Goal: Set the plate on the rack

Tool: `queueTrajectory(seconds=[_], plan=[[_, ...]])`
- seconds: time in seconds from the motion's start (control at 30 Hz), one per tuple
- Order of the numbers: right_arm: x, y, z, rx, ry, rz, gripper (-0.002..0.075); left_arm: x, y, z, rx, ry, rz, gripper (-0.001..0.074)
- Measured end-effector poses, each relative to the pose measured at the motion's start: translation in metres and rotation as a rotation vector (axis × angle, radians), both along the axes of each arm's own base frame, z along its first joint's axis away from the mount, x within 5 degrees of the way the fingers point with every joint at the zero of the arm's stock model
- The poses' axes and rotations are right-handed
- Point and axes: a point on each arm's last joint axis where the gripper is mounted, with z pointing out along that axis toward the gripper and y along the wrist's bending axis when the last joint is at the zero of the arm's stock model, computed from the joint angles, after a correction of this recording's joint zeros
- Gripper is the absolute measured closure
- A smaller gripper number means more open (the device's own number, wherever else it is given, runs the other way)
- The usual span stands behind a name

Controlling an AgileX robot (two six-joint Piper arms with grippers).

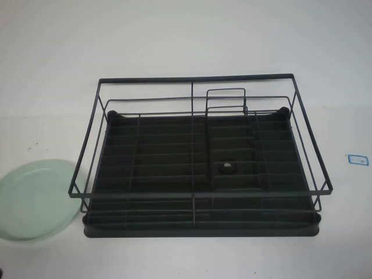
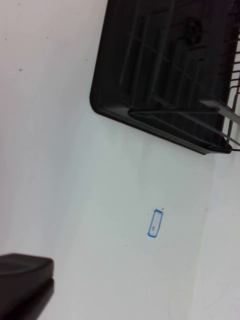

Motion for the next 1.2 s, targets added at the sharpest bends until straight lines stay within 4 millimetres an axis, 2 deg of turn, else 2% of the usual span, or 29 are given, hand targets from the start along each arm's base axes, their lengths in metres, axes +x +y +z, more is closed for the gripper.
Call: queueTrajectory(seconds=[0.03, 0.1, 0.2, 0.27, 0.33, 0.43, 0.6, 0.67, 0.73, 0.83, 0.97, 1.07, 1.2], plan=[[0.000, 0.000, 0.000, 0.000, 0.000, 0.000, 0.0728, 0.000, 0.000, 0.000, 0.000, 0.000, 0.000, 0.0735], [0.000, 0.000, 0.000, 0.000, 0.000, 0.000, 0.0728, 0.001, 0.001, 0.009, -0.191, -0.077, 0.027, 0.0735], [0.000, 0.000, 0.000, 0.000, 0.000, 0.000, 0.0728, 0.001, 0.006, 0.017, -0.344, -0.161, 0.074, 0.0735], [0.000, 0.000, 0.000, 0.000, 0.000, 0.000, 0.0728, 0.000, 0.007, 0.027, -0.366, -0.203, 0.080, 0.0735], [0.000, 0.000, 0.000, 0.000, 0.000, 0.000, 0.0728, -0.005, 0.009, 0.050, -0.345, -0.296, 0.088, 0.0735], [0.000, 0.000, 0.000, 0.000, 0.000, 0.000, 0.0728, -0.019, 0.013, 0.095, -0.239, -0.480, 0.108, 0.0735], [0.000, 0.000, 0.000, 0.000, 0.000, 0.000, 0.0728, -0.062, 0.012, 0.172, 0.165, -0.739, 0.152, 0.0735], [0.000, 0.000, 0.000, 0.000, 0.000, 0.000, 0.0728, -0.072, 0.009, 0.196, 0.273, -0.759, 0.146, 0.0735], [0.000, 0.000, 0.000, 0.000, 0.000, 0.000, 0.0728, -0.072, 0.006, 0.219, 0.370, -0.735, 0.122, 0.0735], [0.000, 0.000, 0.000, 0.000, 0.000, 0.000, 0.0728, -0.059, 0.000, 0.244, 0.499, -0.651, 0.062, 0.0735], [0.000, 0.000, 0.000, 0.000, 0.000, 0.000, 0.0728, -0.026, -0.002, 0.266, 0.653, -0.490, 0.013, 0.0735], [0.000, 0.000, 0.000, 0.000, 0.000, 0.000, 0.0728, 0.009, 0.002, 0.272, 0.682, -0.286, 0.005, 0.0735], [0.000, 0.000, 0.000, 0.000, 0.000, 0.000, 0.0728, 0.057, 0.017, 0.261, 0.659, 0.072, 0.083, 0.0735]])
